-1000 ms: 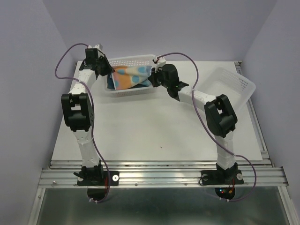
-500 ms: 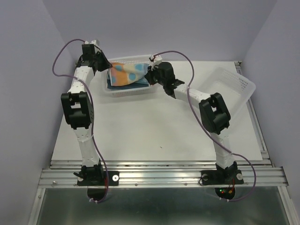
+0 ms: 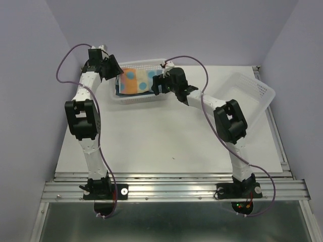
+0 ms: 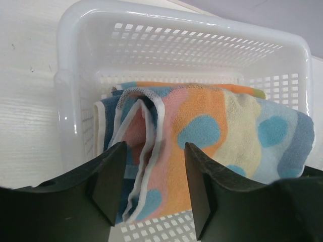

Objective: Fold and stack the towels
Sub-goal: Neatly place the folded towel into the bin

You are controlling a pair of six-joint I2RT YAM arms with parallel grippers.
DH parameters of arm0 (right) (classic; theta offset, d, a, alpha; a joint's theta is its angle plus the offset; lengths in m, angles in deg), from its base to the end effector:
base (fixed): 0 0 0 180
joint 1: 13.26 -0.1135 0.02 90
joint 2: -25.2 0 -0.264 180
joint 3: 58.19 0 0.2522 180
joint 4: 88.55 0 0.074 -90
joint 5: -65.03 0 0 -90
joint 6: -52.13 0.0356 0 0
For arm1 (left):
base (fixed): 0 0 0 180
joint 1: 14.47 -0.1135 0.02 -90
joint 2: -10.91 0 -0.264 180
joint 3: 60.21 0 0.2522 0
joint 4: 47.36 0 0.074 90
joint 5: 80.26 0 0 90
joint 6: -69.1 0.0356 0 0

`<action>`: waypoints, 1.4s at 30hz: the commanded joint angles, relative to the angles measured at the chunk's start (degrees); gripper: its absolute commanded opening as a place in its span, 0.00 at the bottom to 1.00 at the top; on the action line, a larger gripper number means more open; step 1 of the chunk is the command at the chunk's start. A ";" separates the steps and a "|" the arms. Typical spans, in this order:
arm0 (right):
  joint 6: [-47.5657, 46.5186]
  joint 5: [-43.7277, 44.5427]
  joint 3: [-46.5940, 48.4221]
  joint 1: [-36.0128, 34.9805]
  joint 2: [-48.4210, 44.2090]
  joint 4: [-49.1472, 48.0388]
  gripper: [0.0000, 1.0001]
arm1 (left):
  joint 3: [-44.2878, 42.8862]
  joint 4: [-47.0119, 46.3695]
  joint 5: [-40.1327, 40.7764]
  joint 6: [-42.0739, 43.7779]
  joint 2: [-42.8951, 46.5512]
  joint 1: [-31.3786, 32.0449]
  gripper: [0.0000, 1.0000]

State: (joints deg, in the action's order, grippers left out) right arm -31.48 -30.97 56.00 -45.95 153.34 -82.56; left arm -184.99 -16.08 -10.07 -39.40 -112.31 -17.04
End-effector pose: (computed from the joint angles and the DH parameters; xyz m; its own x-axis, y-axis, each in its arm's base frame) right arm 0.4446 0.2897 0.2230 -0.3542 -0.0958 -0.9302 -0.5840 0.7996 0.1400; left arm 0.5101 0.0108 0.2879 -0.5496 -0.3235 -0.7703 0.0817 0.8968 -0.4349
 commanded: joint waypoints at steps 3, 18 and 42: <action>2.57 -0.42 -0.66 -0.01 -11.39 -1.02 1.00 | 5.28 -2.22 2.59 1.71 9.75 1.25 0.63; 13.11 0.64 -42.47 -0.10 -50.58 -11.22 1.00 | -2.62 2.43 8.20 3.12 -1.41 2.39 0.51; 14.96 10.48 -56.13 -0.18 -67.23 -4.36 1.00 | -2.88 5.16 17.99 0.04 1.58 2.39 0.16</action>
State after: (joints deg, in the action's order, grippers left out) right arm -16.64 -22.36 0.48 -45.95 85.34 -86.74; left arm -185.32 -11.73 6.93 -40.06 -115.50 -14.11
